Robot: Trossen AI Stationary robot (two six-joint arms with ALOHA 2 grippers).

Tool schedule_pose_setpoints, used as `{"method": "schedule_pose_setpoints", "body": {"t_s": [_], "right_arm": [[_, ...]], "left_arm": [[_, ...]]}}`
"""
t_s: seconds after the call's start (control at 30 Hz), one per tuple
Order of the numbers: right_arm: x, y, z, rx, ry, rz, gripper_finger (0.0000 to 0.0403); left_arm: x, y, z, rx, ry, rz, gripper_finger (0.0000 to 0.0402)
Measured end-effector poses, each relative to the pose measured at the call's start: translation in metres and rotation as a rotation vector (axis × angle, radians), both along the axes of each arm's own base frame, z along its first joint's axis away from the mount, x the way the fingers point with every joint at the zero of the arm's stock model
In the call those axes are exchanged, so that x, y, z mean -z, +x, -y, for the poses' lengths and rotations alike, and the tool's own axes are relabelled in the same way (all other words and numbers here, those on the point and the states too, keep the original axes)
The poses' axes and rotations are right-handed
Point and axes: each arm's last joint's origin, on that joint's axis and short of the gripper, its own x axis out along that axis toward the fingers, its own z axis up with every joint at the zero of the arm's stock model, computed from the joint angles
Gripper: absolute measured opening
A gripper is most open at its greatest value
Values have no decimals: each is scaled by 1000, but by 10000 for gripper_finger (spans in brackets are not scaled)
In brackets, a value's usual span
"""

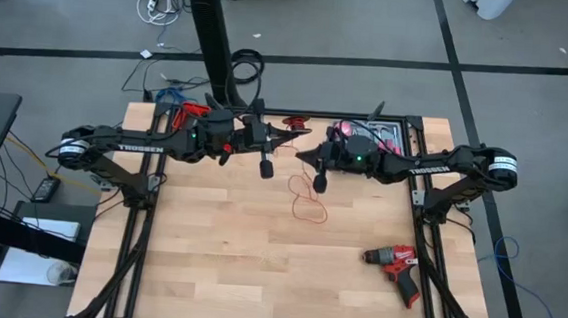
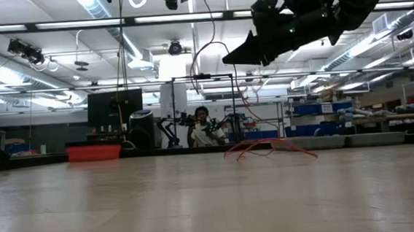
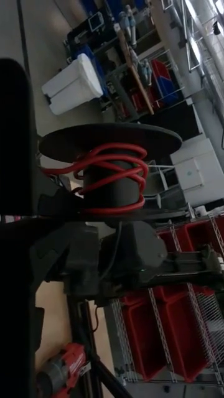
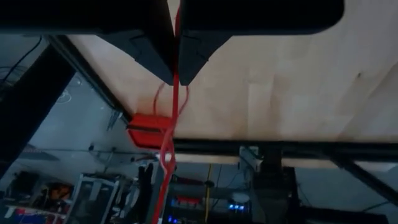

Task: Coil cords
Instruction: Coil the red wire onto the black spool

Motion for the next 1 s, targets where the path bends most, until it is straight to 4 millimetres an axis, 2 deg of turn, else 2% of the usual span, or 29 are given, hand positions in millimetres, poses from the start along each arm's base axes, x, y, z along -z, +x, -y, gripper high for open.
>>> {"method": "schedule_pose_setpoints", "body": {"t_s": [0.27,0.53,1.0], "right_arm": [[22,-6,-2,-13,74,-223,5],[48,-23,-7,24,281,-517,3],[67,-49,-10,103,489,-813,1]], "left_arm": [[-7,0,2,55,8,70,1],[-10,-1,1,39,16,106,1],[-9,-1,0,26,19,91,1]]}}
